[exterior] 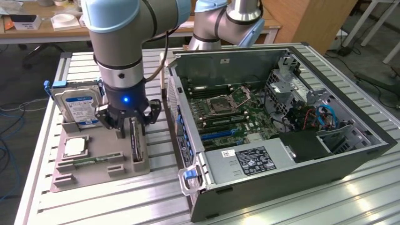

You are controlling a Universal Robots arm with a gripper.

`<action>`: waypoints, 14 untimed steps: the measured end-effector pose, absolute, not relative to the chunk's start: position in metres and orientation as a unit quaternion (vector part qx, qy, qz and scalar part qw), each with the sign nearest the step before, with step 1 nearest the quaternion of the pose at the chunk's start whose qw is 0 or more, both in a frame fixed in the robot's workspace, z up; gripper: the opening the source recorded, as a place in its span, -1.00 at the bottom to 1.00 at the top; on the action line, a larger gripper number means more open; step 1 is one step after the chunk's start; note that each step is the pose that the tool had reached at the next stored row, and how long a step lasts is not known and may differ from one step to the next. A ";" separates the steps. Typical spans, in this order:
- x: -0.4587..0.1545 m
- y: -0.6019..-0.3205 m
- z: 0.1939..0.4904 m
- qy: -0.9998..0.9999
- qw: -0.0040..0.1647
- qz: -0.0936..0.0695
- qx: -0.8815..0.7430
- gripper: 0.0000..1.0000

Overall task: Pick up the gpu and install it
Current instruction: 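Pick up the gpu and move the gpu toward the slot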

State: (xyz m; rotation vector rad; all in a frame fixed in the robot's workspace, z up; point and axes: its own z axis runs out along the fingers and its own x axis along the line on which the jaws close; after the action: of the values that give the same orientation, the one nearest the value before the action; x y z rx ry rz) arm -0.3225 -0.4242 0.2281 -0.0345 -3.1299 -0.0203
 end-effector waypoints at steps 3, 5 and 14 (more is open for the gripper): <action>-0.322 -0.423 0.228 -1.000 0.006 -0.007 -0.011 0.06; -0.322 -0.423 0.228 -1.000 0.006 -0.006 -0.011 0.06; -0.322 -0.423 0.228 -1.000 0.006 -0.007 -0.011 -0.11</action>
State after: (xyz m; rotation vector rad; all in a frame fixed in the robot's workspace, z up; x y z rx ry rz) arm -0.3225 -0.4230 0.2275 -0.0345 -3.1299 -0.0204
